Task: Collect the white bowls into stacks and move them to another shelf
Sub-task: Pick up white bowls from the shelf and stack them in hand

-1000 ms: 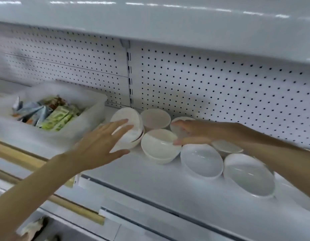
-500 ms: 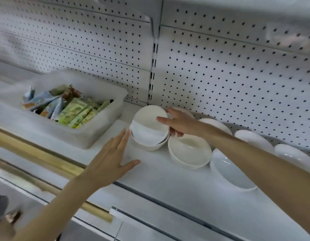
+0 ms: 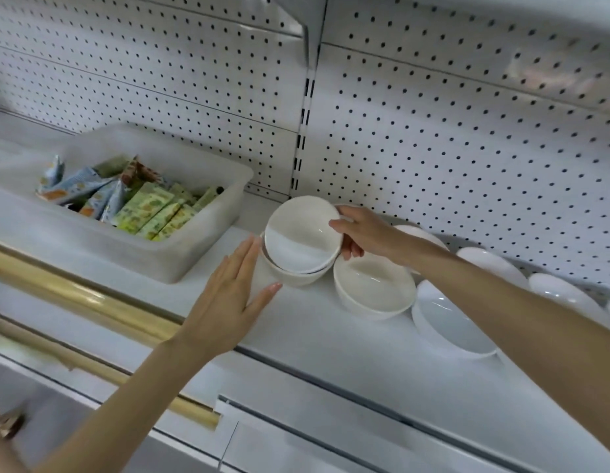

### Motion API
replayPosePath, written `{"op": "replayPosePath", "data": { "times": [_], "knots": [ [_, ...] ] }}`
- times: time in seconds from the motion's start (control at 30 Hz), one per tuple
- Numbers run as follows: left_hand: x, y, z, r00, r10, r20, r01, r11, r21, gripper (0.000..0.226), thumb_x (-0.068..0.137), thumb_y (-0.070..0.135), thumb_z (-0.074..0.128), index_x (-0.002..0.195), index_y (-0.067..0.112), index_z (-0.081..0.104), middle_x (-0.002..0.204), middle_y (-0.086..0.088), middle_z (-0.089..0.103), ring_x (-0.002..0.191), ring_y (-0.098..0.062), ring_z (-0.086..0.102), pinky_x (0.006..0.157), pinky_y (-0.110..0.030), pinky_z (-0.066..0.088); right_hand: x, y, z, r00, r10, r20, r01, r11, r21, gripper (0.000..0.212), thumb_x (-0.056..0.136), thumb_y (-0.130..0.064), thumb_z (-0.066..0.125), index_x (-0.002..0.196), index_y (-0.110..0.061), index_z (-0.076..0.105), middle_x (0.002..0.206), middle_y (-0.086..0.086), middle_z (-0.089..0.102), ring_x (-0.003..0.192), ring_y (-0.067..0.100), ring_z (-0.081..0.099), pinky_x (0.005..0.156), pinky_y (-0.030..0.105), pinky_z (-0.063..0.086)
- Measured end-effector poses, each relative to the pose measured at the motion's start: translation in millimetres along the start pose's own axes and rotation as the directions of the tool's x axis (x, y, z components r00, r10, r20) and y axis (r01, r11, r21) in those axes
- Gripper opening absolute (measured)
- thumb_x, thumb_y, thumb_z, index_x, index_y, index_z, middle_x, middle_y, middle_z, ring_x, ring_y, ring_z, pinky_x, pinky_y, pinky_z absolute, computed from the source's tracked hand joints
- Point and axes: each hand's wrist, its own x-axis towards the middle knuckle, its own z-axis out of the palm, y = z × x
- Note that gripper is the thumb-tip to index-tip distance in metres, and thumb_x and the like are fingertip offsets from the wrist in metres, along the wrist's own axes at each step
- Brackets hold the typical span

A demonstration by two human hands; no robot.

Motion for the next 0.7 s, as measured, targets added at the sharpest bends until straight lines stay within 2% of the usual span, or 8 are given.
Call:
{"op": "replayPosePath", "data": {
  "times": [0.13,0.2,0.3,0.37,0.43,0.53,0.6,0.7],
  "knots": [
    [3.6,25.0,-18.3,0.999,-0.047,-0.021,0.043,0.981,-0.187,0.068,0.090,0.071,0.024,0.147,0.042,-0.001,0.155,0.023,0.004,0.140,0.009,0.000,0.114,-0.022,0.008,-28.1,-4.6,-12.9,0.999,-0.008,-0.051,0.014,0.992,0.128,0.016,0.100,-0.019,0.044,0.100,-0.016,0.059,0.055,0.008,0.060,0.046,0.015,0.047,0.048,0.023,0.040],
    [5.6,46.2,-27.2,0.992,-0.118,-0.051,0.097,0.948,-0.302,0.071,0.089,0.064,0.032,0.150,0.036,0.008,0.157,0.017,0.011,0.138,0.007,0.006,0.112,-0.021,0.011,-49.7,-10.0,-21.5,0.996,-0.018,-0.087,0.035,0.980,0.198,0.017,0.100,-0.019,0.044,0.094,-0.017,0.060,0.054,0.009,0.060,0.045,0.015,0.046,0.048,0.023,0.039],
    [6.6,85.1,-37.5,0.972,-0.234,-0.033,0.165,0.773,-0.613,0.072,0.083,0.065,0.035,0.148,0.035,0.027,0.151,0.021,0.028,0.137,0.003,0.023,0.108,-0.022,0.020,-92.1,-15.7,-32.3,0.990,0.008,-0.144,0.034,0.956,0.292,0.019,0.099,-0.019,0.045,0.085,-0.018,0.058,0.056,0.009,0.059,0.047,0.016,0.044,0.053,0.024,0.040],
    [1.0,107.3,-35.4,0.989,-0.150,0.004,0.103,0.665,-0.739,0.053,0.088,0.066,0.037,0.137,0.046,0.041,0.137,0.034,0.043,0.130,0.007,0.038,0.105,-0.016,0.031,-123.4,-13.5,-34.1,0.986,0.047,-0.162,0.013,0.937,0.348,0.020,0.098,-0.019,0.045,0.083,-0.017,0.057,0.056,0.009,0.059,0.051,0.020,0.044,0.055,0.026,0.039],
    [-8.8,126.1,-26.3,0.996,-0.071,0.048,0.082,0.630,-0.772,0.037,0.093,0.059,0.038,0.128,0.048,0.047,0.118,0.039,0.056,0.115,0.015,0.049,0.089,-0.004,0.039,-154.6,-4.2,-31.8,0.982,0.091,-0.167,-0.017,0.918,0.397,0.019,0.098,-0.017,0.045,0.085,-0.015,0.058,0.053,0.009,0.059,0.049,0.021,0.044,0.051,0.025,0.038],
    [-25.5,146.8,-5.7,0.994,0.008,0.107,0.079,0.619,-0.782,0.040,0.089,0.046,0.037,0.129,0.047,0.041,0.108,0.051,0.051,0.105,0.030,0.044,0.077,0.007,0.033,-196.6,18.7,-24.8,0.963,0.164,-0.216,-0.056,0.899,0.434,0.020,0.098,-0.013,0.045,0.085,-0.014,0.060,0.052,0.011,0.057,0.051,0.025,0.046,0.045,0.024,0.037],
    [-36.6,157.5,12.0,0.984,0.043,0.172,0.108,0.623,-0.774,0.045,0.087,0.046,0.037,0.131,0.051,0.034,0.111,0.053,0.049,0.104,0.034,0.040,0.076,0.009,0.030,-220.1,37.0,-20.1,0.945,0.208,-0.253,-0.075,0.890,0.450,0.020,0.097,-0.010,0.046,0.087,-0.014,0.062,0.055,0.014,0.056,0.055,0.029,0.049,0.043,0.022,0.037],
    [-51.2,172.1,38.8,0.962,0.042,0.268,0.187,0.615,-0.766,0.053,0.085,0.050,0.039,0.136,0.053,0.023,0.124,0.041,0.049,0.110,0.027,0.042,0.080,0.008,0.031,-250.9,62.3,-13.3,0.926,0.260,-0.272,-0.102,0.870,0.483,0.021,0.098,-0.009,0.046,0.093,-0.016,0.065,0.057,0.015,0.057,0.057,0.031,0.050,0.043,0.021,0.039]
  ]
}}
